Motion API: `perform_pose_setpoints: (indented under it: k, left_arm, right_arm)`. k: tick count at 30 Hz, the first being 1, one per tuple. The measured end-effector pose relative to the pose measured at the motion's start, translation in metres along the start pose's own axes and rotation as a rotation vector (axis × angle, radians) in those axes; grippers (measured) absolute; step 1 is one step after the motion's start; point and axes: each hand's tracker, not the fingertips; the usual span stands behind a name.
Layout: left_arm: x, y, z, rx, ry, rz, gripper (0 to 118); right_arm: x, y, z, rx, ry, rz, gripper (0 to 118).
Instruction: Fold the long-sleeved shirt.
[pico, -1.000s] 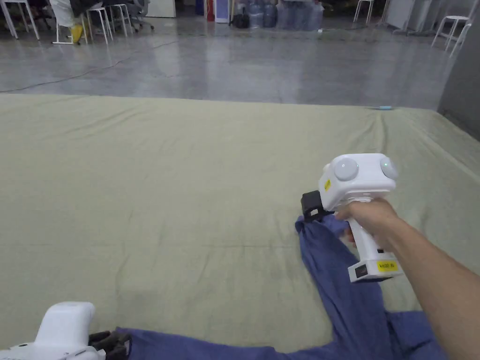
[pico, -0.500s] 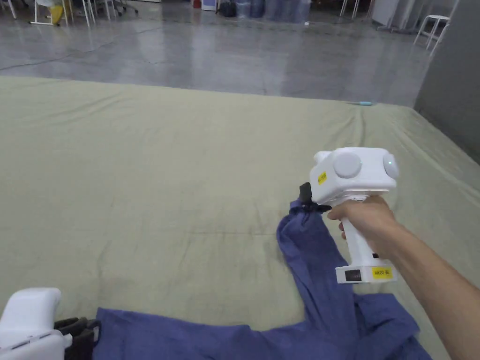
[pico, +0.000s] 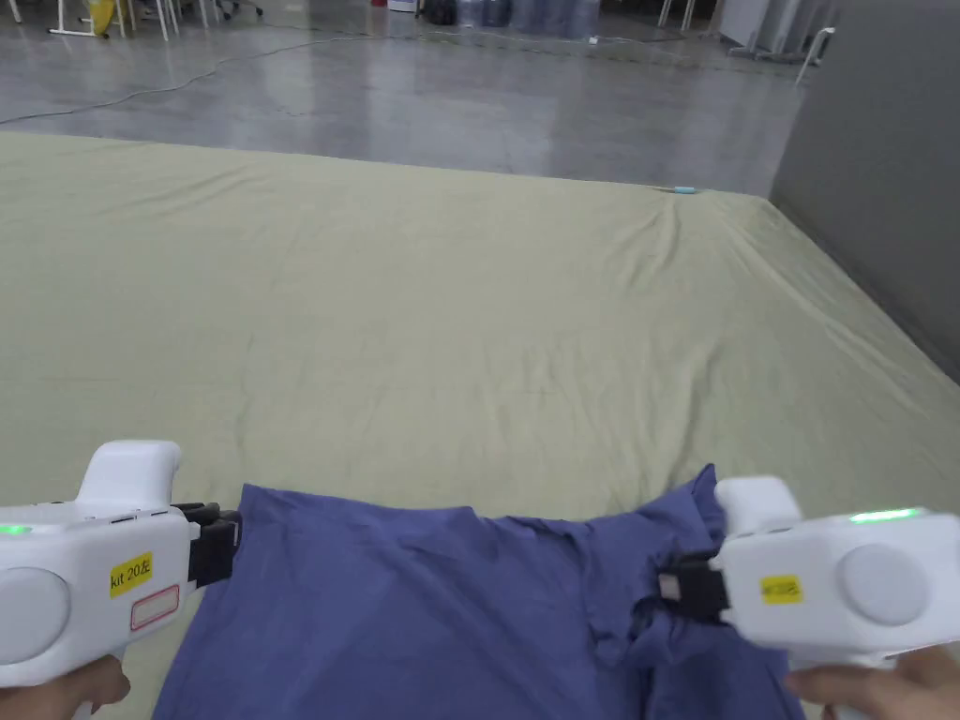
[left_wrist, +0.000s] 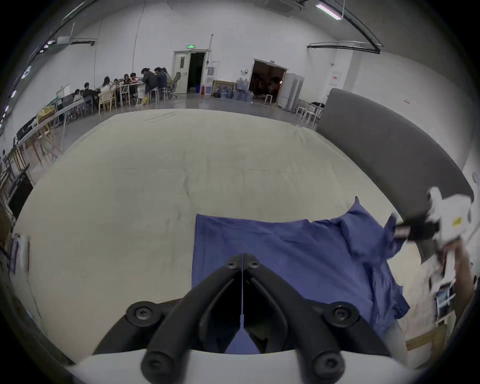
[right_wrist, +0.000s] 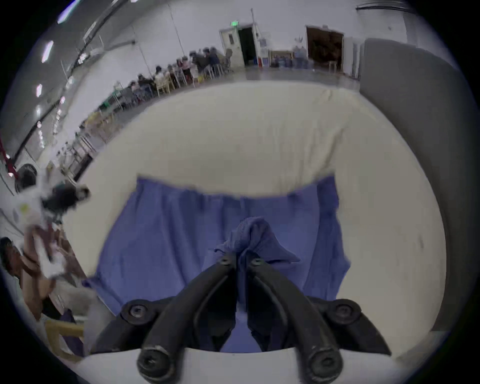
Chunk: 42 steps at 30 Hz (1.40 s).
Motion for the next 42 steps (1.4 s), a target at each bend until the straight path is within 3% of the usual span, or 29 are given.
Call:
perform_pose_setpoints:
  k: [2, 4, 5, 6, 8, 9, 12, 13, 14, 15, 16, 17, 19, 23, 28, 29, 31, 32, 35, 38, 39, 40, 42]
  left_arm:
    - [0.007, -0.006, 0.010, 0.000, -0.003, -0.005, 0]
    - [0.011, -0.011, 0.021, -0.005, -0.005, -0.005, 0]
    - [0.013, -0.013, 0.025, -0.005, -0.010, -0.005, 0]
    - [0.016, -0.015, 0.031, -0.007, -0.012, -0.007, 0]
    - [0.020, -0.017, 0.042, -0.007, -0.008, -0.019, 0]
    - [0.021, -0.018, 0.048, -0.004, -0.005, -0.023, 0]
    - [0.022, -0.024, 0.063, 0.017, -0.009, -0.019, 0]
    - [0.022, -0.028, 0.067, 0.023, -0.014, -0.014, 0]
    - [0.022, -0.032, 0.070, 0.023, -0.020, -0.011, 0]
    - [0.022, -0.035, 0.071, 0.021, -0.022, -0.007, 0]
    - [0.021, -0.039, 0.072, 0.021, -0.021, -0.001, 0]
    - [0.020, -0.041, 0.072, 0.018, -0.021, 0.003, 0]
    - [0.018, -0.045, 0.067, -0.003, -0.022, 0.008, 0]
    - [0.011, -0.039, 0.053, -0.041, -0.019, 0.025, 0]
    - [-0.003, 0.012, -0.005, -0.060, -0.023, 0.069, 0]
    - [-0.008, 0.026, -0.026, -0.074, 0.005, 0.078, 23]
    - [-0.016, 0.049, -0.078, -0.142, 0.061, 0.058, 95]
    - [-0.022, 0.057, -0.105, -0.196, 0.114, 0.028, 114]
    - [-0.033, 0.069, -0.167, -0.288, 0.250, 0.006, 113]
    - [-0.045, 0.066, -0.209, -0.401, 0.216, 0.084, 111]
    - [-0.046, 0.064, -0.217, -0.410, 0.232, 0.102, 102]
    - [-0.047, 0.062, -0.222, -0.408, 0.267, 0.118, 78]
    - [-0.043, 0.061, -0.219, -0.365, 0.208, 0.115, 53]
  right_arm:
    - [0.002, -0.031, -0.032, -0.053, -0.053, 0.047, 2]
    - [0.007, -0.048, -0.048, -0.093, -0.096, 0.021, 4]
    - [0.003, -0.052, -0.045, -0.093, -0.079, 0.010, 14]
    - [0.006, -0.052, -0.041, -0.088, -0.067, 0.007, 33]
    - [0.011, -0.047, -0.015, -0.022, -0.027, -0.037, 89]
    - [0.004, -0.051, 0.011, 0.019, -0.031, -0.041, 94]
    - [0.004, -0.048, 0.065, 0.141, -0.061, 0.008, 94]
    - [0.004, -0.050, 0.079, 0.166, -0.094, 0.015, 93]
    - [0.003, -0.053, 0.091, 0.171, -0.128, 0.011, 85]
    - [0.003, -0.057, 0.097, 0.178, -0.144, 0.006, 62]
    - [0.003, -0.061, 0.104, 0.185, -0.155, 0.012, 25]
    - [0.005, -0.064, 0.100, 0.181, -0.161, 0.023, 0]
    - [0.005, -0.069, 0.094, 0.165, -0.180, 0.023, 0]
    - [0.006, -0.069, 0.078, 0.134, -0.120, 0.013, 0]
    - [0.000, -0.059, 0.062, 0.104, -0.072, 0.022, 0]
    - [0.000, -0.057, 0.058, 0.104, -0.071, 0.022, 0]
    - [0.000, -0.054, 0.050, 0.100, -0.070, 0.017, 0]
    - [-0.001, -0.052, 0.048, 0.090, -0.071, 0.013, 0]
    - [0.003, -0.053, 0.042, 0.074, -0.063, -0.012, 0]
    - [0.017, -0.056, 0.027, 0.034, -0.067, -0.024, 0]
    - [0.020, -0.055, 0.024, 0.019, -0.079, -0.020, 0]
    - [0.024, -0.054, 0.021, 0.005, -0.098, -0.016, 0]
    - [0.026, -0.047, 0.020, -0.009, -0.123, -0.008, 0]
